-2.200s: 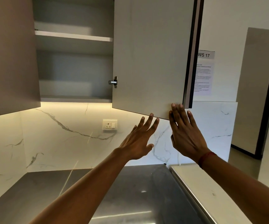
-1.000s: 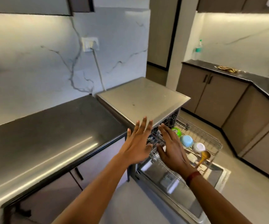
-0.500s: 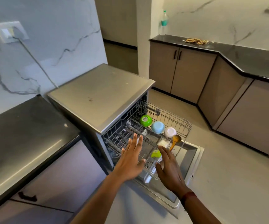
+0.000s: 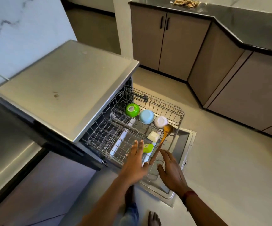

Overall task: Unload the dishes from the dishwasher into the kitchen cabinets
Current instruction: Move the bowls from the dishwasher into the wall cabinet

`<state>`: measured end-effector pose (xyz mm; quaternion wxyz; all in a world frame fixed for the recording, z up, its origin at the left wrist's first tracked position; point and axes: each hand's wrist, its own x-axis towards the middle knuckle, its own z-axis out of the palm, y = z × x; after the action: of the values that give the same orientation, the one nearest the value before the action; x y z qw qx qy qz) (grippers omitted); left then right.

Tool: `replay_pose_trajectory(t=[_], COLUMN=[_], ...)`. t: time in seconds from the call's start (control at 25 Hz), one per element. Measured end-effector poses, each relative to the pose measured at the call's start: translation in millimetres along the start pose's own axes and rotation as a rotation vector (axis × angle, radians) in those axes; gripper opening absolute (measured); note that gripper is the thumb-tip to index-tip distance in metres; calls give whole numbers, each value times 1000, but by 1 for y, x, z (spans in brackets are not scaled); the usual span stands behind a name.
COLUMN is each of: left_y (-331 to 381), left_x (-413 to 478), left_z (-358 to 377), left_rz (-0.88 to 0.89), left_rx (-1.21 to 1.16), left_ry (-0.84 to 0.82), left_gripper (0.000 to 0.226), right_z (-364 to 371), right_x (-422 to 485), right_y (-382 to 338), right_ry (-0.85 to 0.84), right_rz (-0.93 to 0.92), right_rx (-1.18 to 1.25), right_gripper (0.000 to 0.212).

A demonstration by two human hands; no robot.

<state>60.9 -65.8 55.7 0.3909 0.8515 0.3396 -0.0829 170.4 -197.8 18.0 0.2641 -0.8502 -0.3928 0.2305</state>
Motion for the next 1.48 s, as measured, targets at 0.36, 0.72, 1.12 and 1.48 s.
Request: replay_pose_trajectory(t=[0.36,0.72,1.12,1.48], left_y=[-56,-80,-89,-99], left_x=[104,168,235,259], left_z=[25,53,104,120], left_rz=[-100,-204,-262,-293], left_rx=[-160,-94,284,339], left_ry=[-49,-20,-16,-50], left_gripper=[75,62,57,60], right_z=[41,46,74,112], right_x=[79,148,231,273], right_y=[23,69,108,105], right_ry=[-70,-156,-254,-183], right_rz=[199,272,284,484], right_rx=[-21,-80,-123,-173], right_gripper=[57,49,41,45])
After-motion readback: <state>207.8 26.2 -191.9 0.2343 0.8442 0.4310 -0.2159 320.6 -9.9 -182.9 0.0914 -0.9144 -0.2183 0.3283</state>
